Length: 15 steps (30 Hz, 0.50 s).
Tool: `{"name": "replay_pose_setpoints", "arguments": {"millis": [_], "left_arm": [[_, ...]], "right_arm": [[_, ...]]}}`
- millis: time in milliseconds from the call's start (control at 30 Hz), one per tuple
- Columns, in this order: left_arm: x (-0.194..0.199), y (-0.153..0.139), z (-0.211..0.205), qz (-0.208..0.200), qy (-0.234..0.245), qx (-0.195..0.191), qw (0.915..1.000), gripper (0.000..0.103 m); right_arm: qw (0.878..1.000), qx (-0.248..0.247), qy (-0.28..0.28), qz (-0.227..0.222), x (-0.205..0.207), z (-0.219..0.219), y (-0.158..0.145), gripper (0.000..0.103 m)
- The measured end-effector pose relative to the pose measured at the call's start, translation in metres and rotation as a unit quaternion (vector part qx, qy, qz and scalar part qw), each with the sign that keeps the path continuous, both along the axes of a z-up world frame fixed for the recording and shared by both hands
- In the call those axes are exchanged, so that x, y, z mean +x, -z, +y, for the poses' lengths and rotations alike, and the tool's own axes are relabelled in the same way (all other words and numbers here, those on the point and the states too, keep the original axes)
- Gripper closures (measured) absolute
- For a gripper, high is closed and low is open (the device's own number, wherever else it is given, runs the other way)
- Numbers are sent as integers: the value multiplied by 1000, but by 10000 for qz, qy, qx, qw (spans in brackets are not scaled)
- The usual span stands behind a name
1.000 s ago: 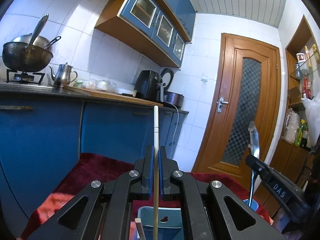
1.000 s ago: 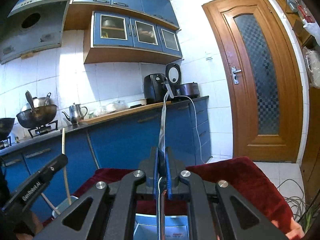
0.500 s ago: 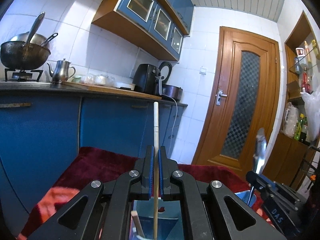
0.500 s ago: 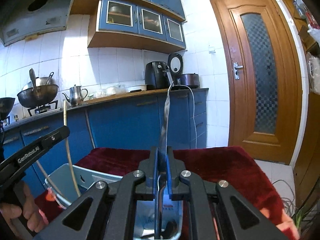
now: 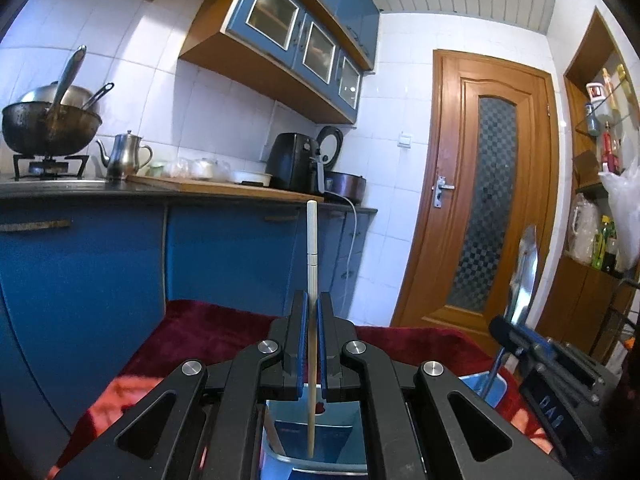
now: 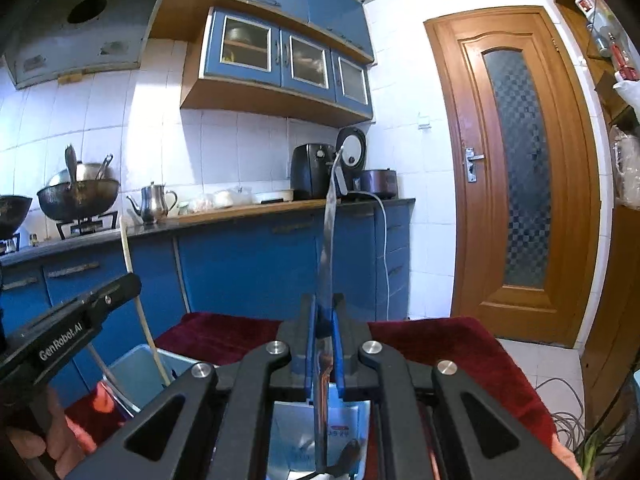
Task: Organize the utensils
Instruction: 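Lower the chopstick and knife into the box and open both tools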
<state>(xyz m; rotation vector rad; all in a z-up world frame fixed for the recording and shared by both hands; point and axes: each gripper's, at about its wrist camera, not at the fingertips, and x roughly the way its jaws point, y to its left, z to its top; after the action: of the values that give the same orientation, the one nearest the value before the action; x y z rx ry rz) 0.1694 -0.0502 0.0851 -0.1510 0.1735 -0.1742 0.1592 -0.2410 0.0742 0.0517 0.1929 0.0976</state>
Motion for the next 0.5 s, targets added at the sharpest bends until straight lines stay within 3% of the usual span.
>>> {"name": "replay_pose_setpoints", "arguments": {"millis": [100, 267, 500], "left_arm": [[-1, -1, 2, 55, 84, 25, 9999, 98], [0, -4, 5, 346, 300, -91, 9989, 81], [-10, -9, 12, 587, 437, -229, 9971, 80]], "right_arm": [[9997, 28, -81, 234, -1, -1, 7, 93], [9991, 159, -245, 322, -9, -5, 5, 89], [9986, 322, -315, 268, -32, -10, -6, 85]]}}
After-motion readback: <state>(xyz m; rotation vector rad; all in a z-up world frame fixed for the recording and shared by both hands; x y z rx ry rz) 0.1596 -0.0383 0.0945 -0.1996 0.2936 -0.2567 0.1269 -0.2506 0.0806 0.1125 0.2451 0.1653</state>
